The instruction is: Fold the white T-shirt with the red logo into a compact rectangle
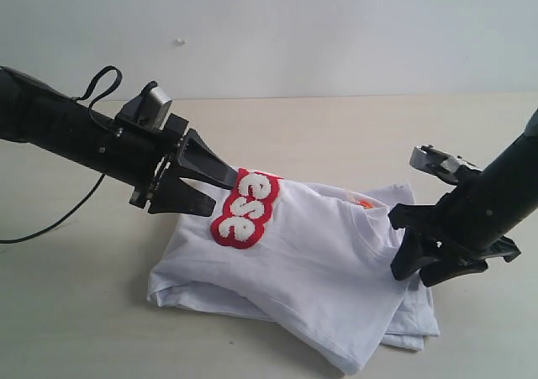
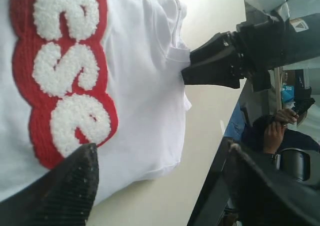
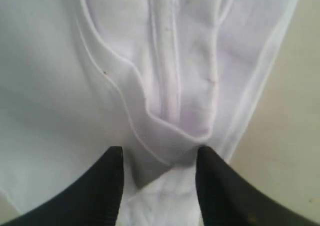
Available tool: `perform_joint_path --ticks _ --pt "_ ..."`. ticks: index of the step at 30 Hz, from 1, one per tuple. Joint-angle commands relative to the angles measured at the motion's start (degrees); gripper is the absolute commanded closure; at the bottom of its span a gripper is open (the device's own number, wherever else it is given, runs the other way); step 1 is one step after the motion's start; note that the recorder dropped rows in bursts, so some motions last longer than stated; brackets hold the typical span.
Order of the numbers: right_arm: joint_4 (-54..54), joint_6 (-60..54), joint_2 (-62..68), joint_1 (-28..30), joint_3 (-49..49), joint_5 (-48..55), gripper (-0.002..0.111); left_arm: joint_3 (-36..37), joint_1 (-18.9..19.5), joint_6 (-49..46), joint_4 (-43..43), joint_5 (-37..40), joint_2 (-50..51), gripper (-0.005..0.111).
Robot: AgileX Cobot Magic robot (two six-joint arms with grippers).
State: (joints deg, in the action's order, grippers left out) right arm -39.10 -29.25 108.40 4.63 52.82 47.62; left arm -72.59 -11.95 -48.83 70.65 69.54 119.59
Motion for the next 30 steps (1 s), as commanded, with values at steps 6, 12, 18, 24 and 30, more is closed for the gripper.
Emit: perform_joint_path --ticks 6,12,18,24,30 --pt "-6.4 -3.6 0.6 0.0 0.3 -2.3 0.063 -0.2 0.1 0.1 0.7 0.4 -0.1 0.038" --pt "-8.9 -6.0 2.4 0.0 0.3 -1.5 0.063 -0.2 0.1 0.1 0.7 0.4 -0.1 0.038" --pt "-17.0 -13.6 2.2 0.0 0.3 -0.2 0.092 -0.2 0.1 0.1 0.7 0.4 -0.1 0.038" --pt "-20.4 -17.2 0.6 0.0 4.4 3.5 0.108 -0.2 0.1 0.1 0.7 0.4 -0.1 0.038" --pt "-8.7 -4.7 -4.5 0.0 14.0 3.4 0.108 -0.2 0.1 0.1 0.5 0.4 -0.1 0.038"
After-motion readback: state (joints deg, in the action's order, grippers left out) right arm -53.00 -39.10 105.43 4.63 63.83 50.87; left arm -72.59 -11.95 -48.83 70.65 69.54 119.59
